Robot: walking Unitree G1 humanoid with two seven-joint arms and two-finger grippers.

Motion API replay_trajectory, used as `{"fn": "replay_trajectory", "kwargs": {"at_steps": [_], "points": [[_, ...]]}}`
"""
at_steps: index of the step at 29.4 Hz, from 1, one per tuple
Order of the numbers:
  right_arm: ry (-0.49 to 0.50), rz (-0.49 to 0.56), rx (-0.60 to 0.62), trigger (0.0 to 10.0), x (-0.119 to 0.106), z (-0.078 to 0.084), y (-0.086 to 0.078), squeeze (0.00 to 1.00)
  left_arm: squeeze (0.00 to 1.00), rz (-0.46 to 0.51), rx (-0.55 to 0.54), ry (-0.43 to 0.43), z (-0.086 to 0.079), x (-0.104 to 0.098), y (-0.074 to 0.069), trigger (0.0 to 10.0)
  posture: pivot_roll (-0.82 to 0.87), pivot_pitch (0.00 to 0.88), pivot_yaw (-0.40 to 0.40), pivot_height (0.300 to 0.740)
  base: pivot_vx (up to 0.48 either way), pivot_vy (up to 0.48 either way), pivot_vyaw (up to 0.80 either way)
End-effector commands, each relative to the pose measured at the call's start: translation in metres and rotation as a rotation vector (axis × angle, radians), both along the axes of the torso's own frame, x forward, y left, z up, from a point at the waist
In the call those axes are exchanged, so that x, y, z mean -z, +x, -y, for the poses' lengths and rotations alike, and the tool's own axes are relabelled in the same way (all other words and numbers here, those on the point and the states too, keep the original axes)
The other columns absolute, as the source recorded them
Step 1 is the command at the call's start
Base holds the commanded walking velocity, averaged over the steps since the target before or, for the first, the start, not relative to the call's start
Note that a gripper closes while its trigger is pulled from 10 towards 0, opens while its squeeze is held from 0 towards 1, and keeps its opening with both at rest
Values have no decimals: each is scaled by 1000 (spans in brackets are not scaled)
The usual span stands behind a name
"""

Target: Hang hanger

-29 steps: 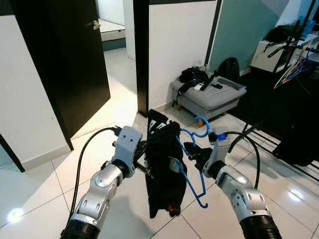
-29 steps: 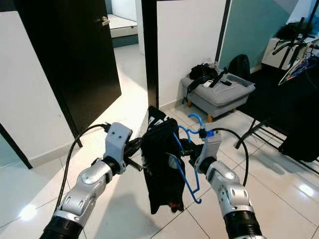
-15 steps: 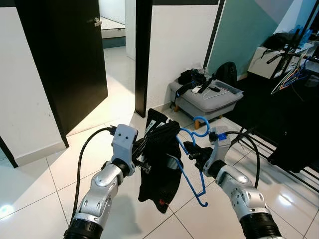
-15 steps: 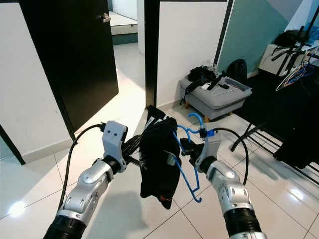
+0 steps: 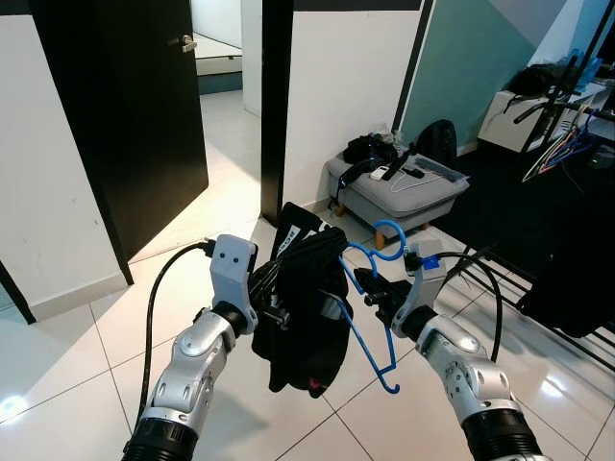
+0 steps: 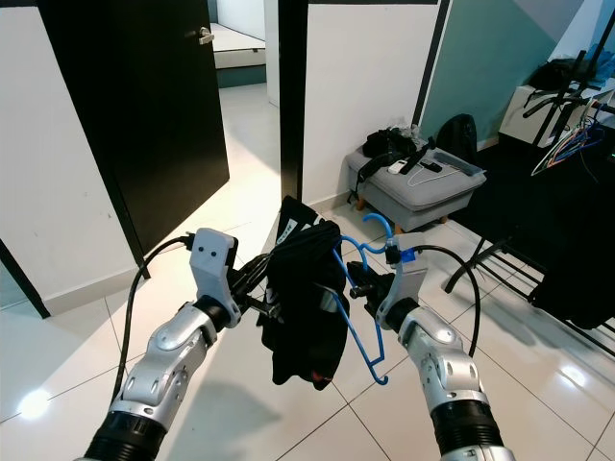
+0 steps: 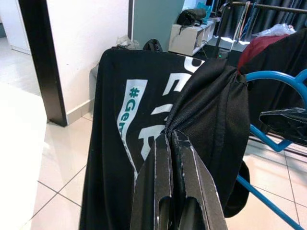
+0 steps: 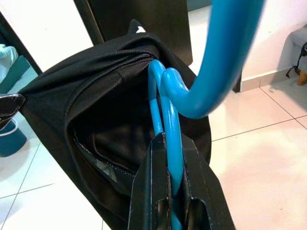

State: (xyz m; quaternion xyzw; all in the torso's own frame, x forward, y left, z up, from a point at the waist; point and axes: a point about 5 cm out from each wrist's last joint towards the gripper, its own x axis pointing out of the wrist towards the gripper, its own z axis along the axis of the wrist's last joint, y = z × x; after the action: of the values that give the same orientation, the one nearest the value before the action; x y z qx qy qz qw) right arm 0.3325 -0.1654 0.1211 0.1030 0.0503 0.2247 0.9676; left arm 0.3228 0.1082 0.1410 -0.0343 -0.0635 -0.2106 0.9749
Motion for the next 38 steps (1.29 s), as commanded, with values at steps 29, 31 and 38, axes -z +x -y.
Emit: {"fn": "replay_trajectory", "kwargs": {"at_steps": [29, 31, 38], "points": [[16, 146, 90, 10000, -57, 10, 15, 0, 0, 365, -161, -140, -58, -122, 15, 10000, 12, 0, -34, 740, 0, 0, 0], [31, 156, 103, 10000, -60, 12, 16, 0, 0, 376, -149, -138, -57, -126, 15, 10000, 12, 0, -34, 740, 0, 0, 0], [131, 233, 237, 10000, -89, 28, 27, 0, 0, 371, -26, -159, -25, -123, 1, 10000, 16, 0, -39, 740, 0, 0, 0]]}}
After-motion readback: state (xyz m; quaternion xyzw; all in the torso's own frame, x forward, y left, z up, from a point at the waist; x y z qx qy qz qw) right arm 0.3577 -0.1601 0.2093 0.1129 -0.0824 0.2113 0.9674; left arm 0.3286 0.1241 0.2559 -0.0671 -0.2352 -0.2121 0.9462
